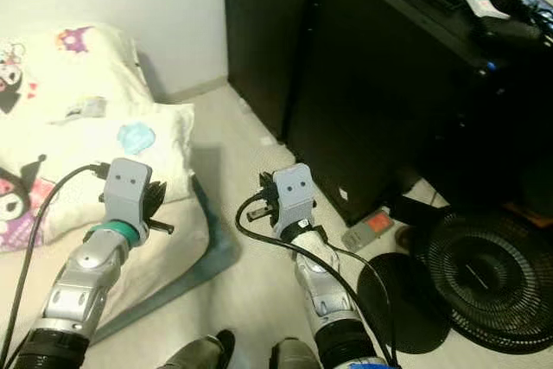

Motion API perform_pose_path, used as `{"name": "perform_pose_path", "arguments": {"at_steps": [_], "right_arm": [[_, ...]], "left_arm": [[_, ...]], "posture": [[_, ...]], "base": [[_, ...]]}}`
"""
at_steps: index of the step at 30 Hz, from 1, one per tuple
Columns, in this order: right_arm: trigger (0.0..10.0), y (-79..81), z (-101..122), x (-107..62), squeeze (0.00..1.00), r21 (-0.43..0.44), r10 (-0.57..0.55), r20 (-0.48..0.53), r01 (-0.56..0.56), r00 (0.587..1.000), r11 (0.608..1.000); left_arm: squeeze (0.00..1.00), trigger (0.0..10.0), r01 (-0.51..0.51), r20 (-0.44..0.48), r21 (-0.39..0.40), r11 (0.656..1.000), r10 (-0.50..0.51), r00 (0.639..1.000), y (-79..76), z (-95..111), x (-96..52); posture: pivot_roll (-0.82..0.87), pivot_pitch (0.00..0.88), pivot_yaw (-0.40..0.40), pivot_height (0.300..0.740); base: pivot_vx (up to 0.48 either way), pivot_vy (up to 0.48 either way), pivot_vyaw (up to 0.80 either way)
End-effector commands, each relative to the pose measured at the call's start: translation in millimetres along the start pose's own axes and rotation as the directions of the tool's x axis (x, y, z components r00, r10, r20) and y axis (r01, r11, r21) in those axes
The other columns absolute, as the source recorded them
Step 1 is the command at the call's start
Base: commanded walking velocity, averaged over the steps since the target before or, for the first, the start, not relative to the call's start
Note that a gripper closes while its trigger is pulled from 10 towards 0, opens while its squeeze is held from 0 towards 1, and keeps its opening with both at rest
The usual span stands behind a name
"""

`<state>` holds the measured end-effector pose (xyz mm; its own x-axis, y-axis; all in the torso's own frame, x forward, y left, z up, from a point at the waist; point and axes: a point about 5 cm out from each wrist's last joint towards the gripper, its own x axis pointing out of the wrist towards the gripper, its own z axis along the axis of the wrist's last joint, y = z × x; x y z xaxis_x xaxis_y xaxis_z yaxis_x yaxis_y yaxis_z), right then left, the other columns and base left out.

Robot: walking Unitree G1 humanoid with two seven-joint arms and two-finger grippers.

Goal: Clean up the room

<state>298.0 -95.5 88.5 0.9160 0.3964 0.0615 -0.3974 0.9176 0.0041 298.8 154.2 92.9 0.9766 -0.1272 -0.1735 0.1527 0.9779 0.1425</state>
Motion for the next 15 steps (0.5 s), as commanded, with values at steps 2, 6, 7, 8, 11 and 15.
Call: {"name": "perform_pose_path", "arguments": {"at_steps": [2,6,7,8,11,15], "right_arm": [[10.0,2.7,-1.4,-3.3,0.0,0.029,0.007,0.001,-0.007,1.0,1.0],[10.0,-0.1,-0.2,-3.2,0.0,-0.025,-0.012,0.008,0.012,1.0,1.0],[10.0,-1.4,-0.1,-3.0,0.0,-0.03,-0.018,0.006,0.018,1.0,0.999],[10.0,-2.3,-0.2,-2.8,0.0,-0.031,-0.022,0.004,0.022,1.0,0.999],[10.0,-2.8,-0.6,-2.6,0.0,-0.026,-0.022,-0.001,0.022,1.0,0.999],[10.0,-2.2,-0.8,-3.2,0.0,-0.021,-0.018,-0.001,0.018,1.0,1.0]], "left_arm": [[0.0,10.0,-0.002,-0.023,-0.007,1.0,0.002,1.0,-0.5,-5.8,-2.2],[0.0,10.0,-0.006,-0.023,-0.004,1.0,0.006,1.0,0.0,-6.1,-2.3],[0.0,10.0,-0.008,-0.023,-0.004,1.0,0.008,1.0,0.3,-6.1,-2.3],[0.0,10.0,-0.01,-0.022,-0.004,1.0,0.01,1.0,0.6,-6.0,-2.2],[0.0,10.0,-0.011,-0.021,-0.003,1.0,0.011,1.0,0.8,-5.8,-2.1],[0.0,10.0,-0.011,-0.022,-0.003,1.0,0.011,1.0,1.0,-5.7,-1.8]], "posture": [[-0.01,0.089,0.009,0.74],[-0.01,0.089,0.01,0.74],[-0.01,0.089,0.009,0.74],[-0.01,0.09,0.009,0.74],[-0.01,0.09,0.009,0.74],[-0.02,0.089,0.01,0.74]], "base": [[0.0,0.0,0.74],[0.0,0.0,0.75],[0.0,0.0,0.76],[0.0,0.0,0.76],[0.0,0.0,0.76],[0.0,0.0,0.77]]}}
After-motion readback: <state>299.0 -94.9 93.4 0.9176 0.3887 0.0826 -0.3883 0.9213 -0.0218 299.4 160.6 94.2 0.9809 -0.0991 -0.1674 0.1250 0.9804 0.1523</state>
